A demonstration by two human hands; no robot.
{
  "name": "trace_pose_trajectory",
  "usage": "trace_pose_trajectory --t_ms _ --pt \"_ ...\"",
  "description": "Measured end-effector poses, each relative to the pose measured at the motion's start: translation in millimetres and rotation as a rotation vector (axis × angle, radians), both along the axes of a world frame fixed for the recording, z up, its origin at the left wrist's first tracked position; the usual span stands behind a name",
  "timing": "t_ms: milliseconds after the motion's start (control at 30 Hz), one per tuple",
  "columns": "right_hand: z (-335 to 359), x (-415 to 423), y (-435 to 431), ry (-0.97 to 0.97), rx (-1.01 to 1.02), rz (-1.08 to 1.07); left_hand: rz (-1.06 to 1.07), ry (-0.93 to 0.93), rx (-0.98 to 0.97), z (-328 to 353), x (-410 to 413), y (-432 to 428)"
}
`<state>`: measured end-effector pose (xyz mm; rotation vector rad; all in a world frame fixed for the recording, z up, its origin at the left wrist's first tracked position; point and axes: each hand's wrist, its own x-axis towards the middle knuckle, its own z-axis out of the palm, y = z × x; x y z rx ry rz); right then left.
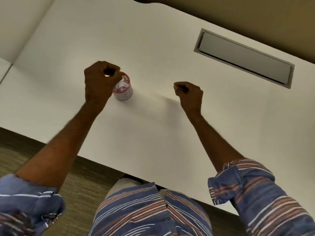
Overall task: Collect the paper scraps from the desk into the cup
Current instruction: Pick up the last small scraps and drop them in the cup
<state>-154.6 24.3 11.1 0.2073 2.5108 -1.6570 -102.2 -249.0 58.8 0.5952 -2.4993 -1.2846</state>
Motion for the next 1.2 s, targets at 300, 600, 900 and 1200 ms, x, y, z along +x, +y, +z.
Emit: trace_pose_trajectory --t_ms 300,600,900,1200 --pt "33 6 -146 0.359 0.354 0.518 -0.295 -0.369 -0.376 -16 -7 -21" --pt "16 28 -163 0.402 0.598 0.467 -0.307 -0.304 -0.371 -19 -12 -24" --pt "22 26 -180 0.155 0.467 0.454 -0.421 -0.350 -0.303 -5 -15 -32" --pt "26 34 -188 0.518 0.874 0.518 -0.424 -0.478 -0.481 2 -20 -34"
